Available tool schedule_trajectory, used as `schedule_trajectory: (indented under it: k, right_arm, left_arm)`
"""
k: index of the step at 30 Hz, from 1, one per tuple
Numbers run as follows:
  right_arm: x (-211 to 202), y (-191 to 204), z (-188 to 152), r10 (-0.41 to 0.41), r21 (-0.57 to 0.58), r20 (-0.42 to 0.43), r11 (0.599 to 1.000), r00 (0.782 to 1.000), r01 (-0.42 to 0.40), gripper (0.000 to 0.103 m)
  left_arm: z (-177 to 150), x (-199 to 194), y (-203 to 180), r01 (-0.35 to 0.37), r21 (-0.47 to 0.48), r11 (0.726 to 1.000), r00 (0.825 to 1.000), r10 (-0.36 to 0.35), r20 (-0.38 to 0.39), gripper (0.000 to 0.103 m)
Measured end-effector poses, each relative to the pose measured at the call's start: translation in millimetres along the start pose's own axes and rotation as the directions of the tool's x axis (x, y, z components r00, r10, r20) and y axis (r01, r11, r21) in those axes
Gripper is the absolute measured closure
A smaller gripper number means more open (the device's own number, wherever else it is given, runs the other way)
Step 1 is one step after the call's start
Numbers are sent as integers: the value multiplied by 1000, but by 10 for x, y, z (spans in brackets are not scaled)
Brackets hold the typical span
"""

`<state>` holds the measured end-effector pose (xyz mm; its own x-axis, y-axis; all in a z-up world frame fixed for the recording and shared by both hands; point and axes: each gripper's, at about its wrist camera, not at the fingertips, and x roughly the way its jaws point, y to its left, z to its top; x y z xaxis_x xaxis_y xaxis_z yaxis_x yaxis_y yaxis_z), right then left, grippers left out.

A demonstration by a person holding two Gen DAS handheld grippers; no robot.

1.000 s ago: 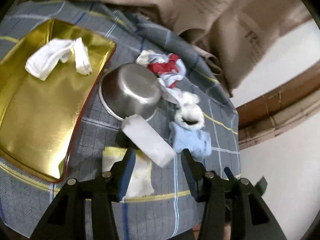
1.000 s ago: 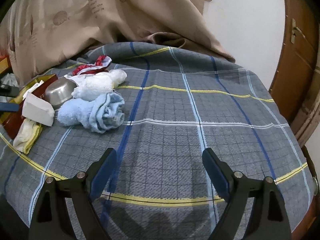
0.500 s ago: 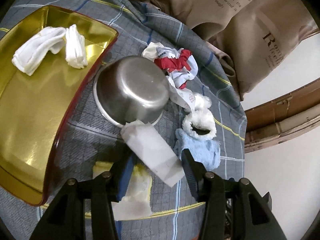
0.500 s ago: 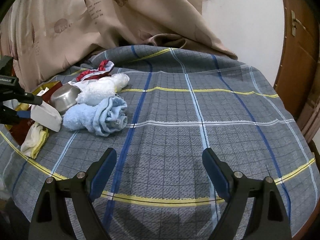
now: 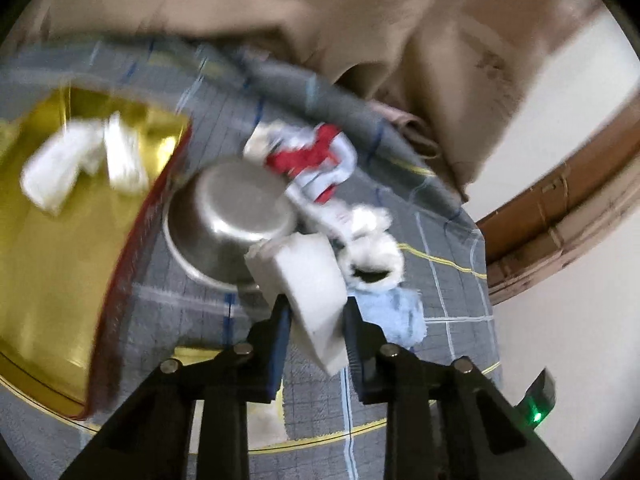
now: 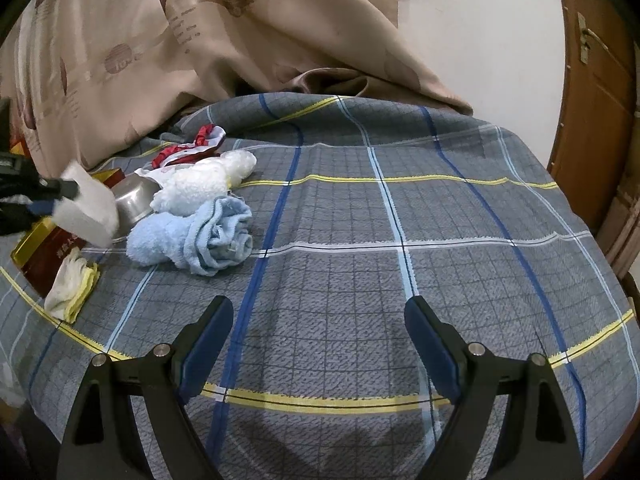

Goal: Organize soft objects
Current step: 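Carry the white cloth into the gold tray and open the left gripper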

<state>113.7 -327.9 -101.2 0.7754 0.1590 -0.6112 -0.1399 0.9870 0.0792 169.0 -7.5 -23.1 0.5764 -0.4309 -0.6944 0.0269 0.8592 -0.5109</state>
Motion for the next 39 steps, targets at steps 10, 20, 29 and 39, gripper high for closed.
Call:
schedule_trajectory:
  k: [10,20,29,39]
  right_arm:
    - [33,18,-21,-34,-6,-7,999,999,34,17]
    - [69,45,-22,-77,-20,-29,997,997,76,17]
    - [121,93,-22,-119,-56,-57,992,991,115,17]
    - [157,145,-21,-149,-90,-74,986,986,143,17]
  left_arm:
    - [-235,-834,-344,-143,222,964,968,90,235,78]
    - [-298,-1138,29,-250,197,948,948,198,250,78]
    - [-220,-1143,453,-356,169,919,916,306,261,78]
    - [-74,-981,991,-419,139,897,895,382,231,77]
